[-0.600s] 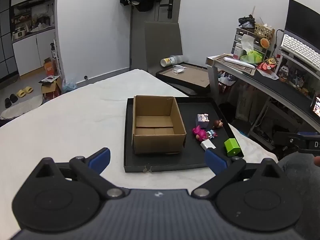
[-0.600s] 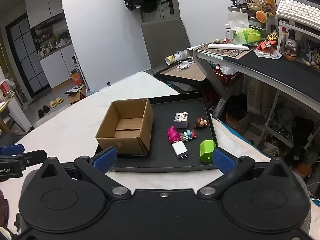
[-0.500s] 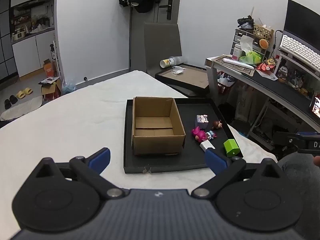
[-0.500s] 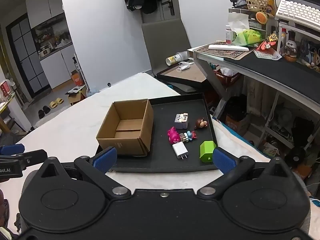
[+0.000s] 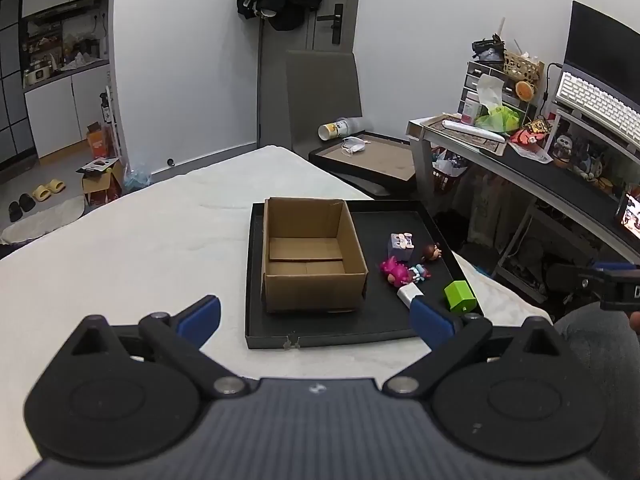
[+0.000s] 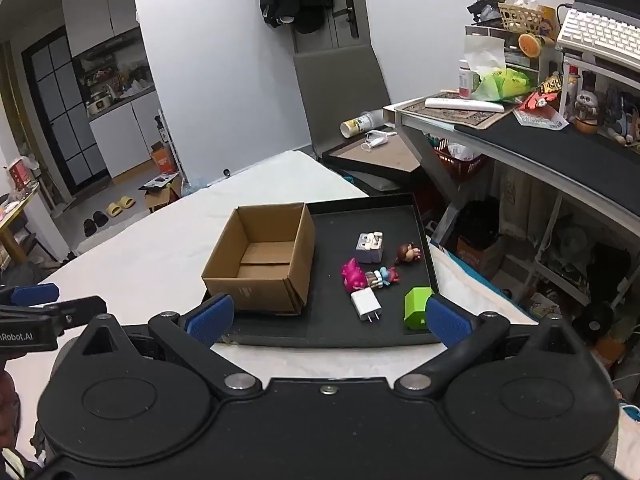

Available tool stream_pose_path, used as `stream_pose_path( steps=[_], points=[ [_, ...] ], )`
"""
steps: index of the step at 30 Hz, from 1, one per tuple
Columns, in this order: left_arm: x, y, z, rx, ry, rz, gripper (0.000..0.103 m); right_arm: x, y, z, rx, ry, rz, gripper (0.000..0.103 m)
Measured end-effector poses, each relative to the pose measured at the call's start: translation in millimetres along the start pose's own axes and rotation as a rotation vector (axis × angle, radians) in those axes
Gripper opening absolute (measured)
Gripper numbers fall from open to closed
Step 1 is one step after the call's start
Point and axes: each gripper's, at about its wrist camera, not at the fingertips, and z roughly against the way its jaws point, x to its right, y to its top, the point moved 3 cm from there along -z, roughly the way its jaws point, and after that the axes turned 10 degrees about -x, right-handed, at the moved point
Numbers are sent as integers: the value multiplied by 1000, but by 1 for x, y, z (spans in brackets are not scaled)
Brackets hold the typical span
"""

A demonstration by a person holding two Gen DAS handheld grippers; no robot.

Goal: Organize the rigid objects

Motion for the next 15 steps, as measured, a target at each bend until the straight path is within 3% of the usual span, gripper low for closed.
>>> stream_pose_path(
  steps=[15],
  points=[
    [2,-3,-4,-6,-21,-12,100,2,-8,3,-9,-6,-12,103]
  ],
)
